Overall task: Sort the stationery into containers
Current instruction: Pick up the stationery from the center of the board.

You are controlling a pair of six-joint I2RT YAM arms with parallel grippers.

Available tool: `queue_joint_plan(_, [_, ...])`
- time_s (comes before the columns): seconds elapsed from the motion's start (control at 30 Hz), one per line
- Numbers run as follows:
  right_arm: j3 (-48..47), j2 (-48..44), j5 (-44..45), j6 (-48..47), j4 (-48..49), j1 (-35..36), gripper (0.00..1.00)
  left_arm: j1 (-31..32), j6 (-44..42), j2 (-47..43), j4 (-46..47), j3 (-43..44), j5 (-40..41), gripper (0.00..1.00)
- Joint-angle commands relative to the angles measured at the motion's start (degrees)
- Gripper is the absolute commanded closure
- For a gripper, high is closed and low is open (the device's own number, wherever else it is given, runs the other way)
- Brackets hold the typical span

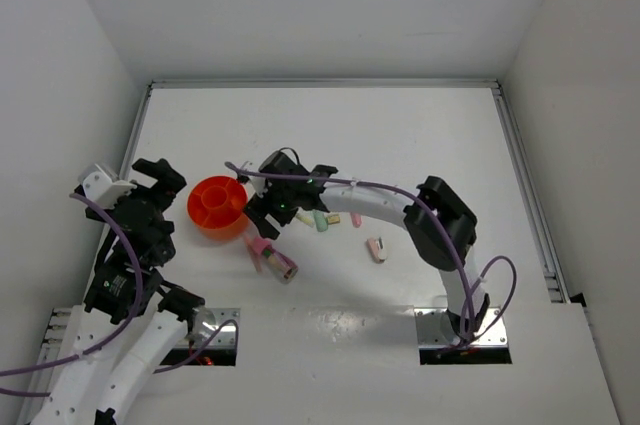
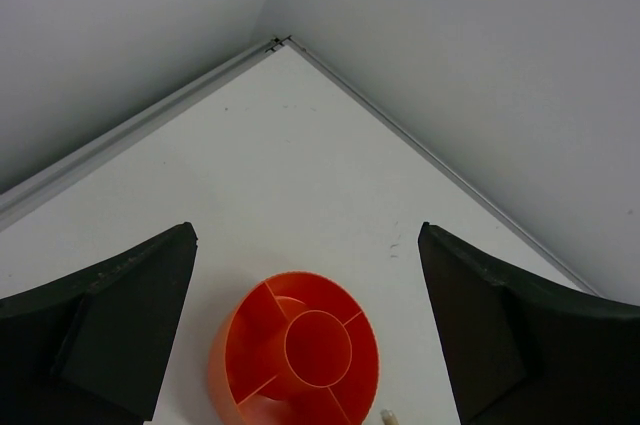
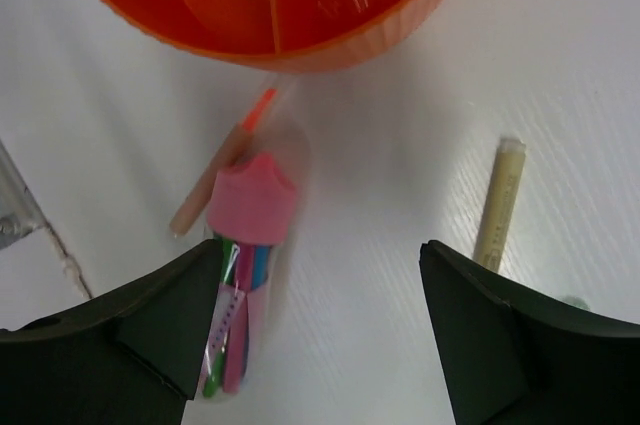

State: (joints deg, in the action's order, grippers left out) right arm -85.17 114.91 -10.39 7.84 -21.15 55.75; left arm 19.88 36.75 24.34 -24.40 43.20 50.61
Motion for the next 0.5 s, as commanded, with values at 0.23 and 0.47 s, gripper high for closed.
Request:
queue_joint_plan(0.23, [-4.0, 5.4, 6.2, 4.3, 0.7, 5.8, 0.26, -0.5, 0.7, -2.5, 0.8, -0.1, 0.5, 0.02])
queue_joint_plan(0.47, [-5.5, 9.5, 9.8, 4.8, -1.7, 7.0, 0.30, -0.5, 0.7, -3.0, 0.8, -0.1, 0.5, 0.05])
